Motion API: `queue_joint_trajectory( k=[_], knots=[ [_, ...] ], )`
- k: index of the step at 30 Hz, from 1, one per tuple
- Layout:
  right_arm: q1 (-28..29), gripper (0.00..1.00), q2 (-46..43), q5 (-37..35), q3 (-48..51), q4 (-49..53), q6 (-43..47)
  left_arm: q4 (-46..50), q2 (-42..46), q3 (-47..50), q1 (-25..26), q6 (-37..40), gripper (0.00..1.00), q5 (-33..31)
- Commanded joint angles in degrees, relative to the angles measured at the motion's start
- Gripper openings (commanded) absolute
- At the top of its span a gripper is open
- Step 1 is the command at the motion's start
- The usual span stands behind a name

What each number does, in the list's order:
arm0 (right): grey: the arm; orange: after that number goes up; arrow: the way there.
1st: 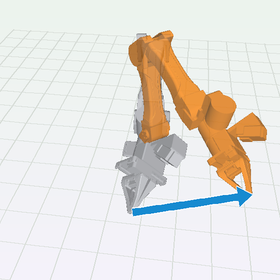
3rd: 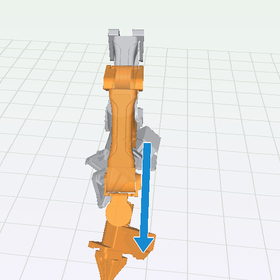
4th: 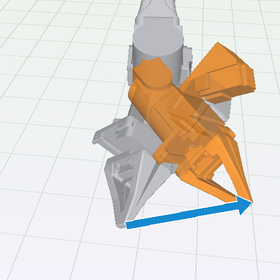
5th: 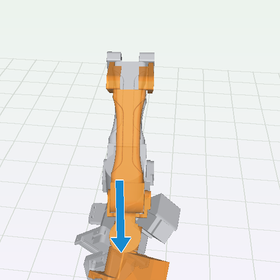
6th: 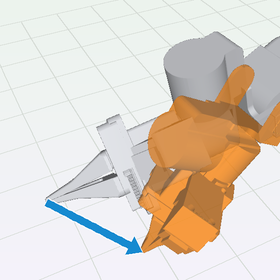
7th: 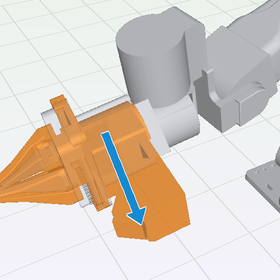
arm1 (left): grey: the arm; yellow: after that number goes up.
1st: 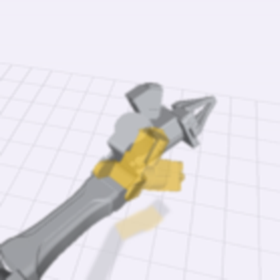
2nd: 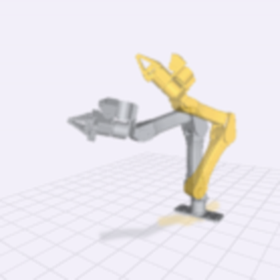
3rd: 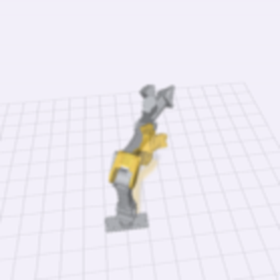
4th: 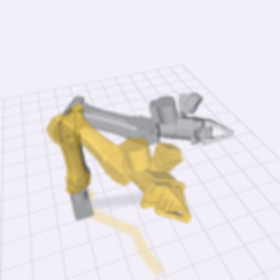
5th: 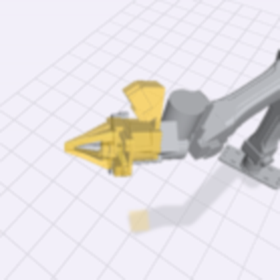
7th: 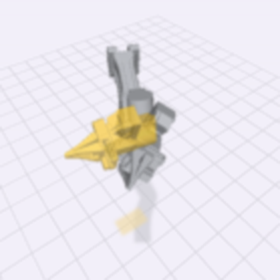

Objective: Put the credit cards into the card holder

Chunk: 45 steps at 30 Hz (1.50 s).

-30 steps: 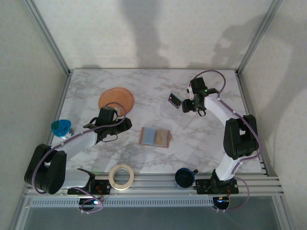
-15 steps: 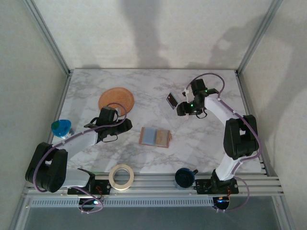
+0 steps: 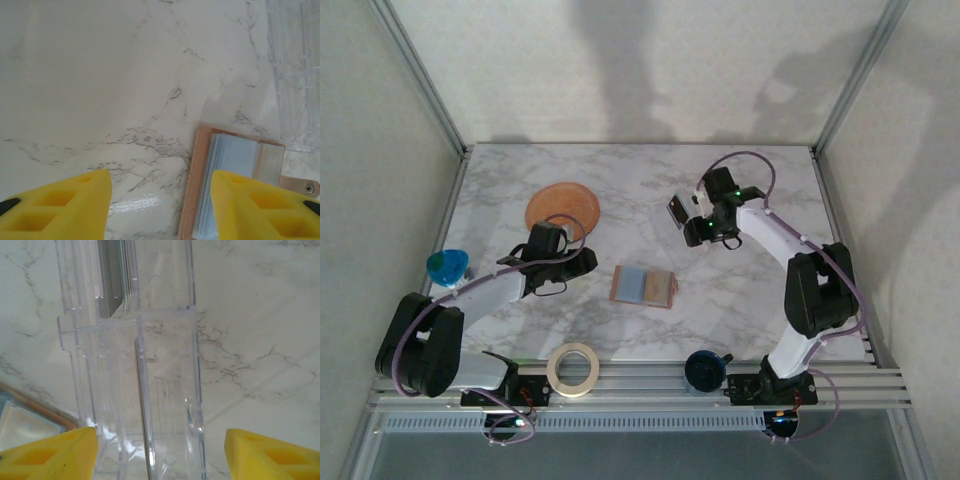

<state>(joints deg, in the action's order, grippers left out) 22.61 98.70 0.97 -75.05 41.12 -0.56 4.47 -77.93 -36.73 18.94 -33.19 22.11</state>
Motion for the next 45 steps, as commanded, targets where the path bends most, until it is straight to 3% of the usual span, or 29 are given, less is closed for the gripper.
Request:
queue_joint_trajectory(
  k=[1, 10, 21, 27, 35, 45],
  knots=[
    [1.71, 0.69, 1.81, -10.04, -1.42, 0.59, 2.48, -0.98, 1.29, 0.08, 0.18, -0.65, 0.54, 0.78],
    [4.17, 0.66, 1.32, -22.26, 0.57, -4.44, 6.51, -1.75, 1.74, 1.35, 0.80, -0.61, 0.54, 1.09],
    [5.94, 0.63, 0.93, -27.85, 0.89, -5.33, 6.91, -2.00, 0.49, 1.23, 1.19, 0.14, 0.55, 1.10],
    [5.95, 0.55, 1.32, -29.18, 0.39, -5.28, 6.39, -1.36, -0.53, 1.00, 2.14, 0.93, 0.55, -0.26],
    [6.54, 0.34, 1.50, -29.31, -0.14, -4.50, 6.64, -1.68, -0.82, 1.65, 2.68, 1.11, 0.55, -0.40],
    [7.48, 0.27, 0.85, -31.38, 0.31, -4.36, 6.89, -0.44, -0.16, 1.49, 2.95, 2.07, 0.55, -0.33]
  ],
)
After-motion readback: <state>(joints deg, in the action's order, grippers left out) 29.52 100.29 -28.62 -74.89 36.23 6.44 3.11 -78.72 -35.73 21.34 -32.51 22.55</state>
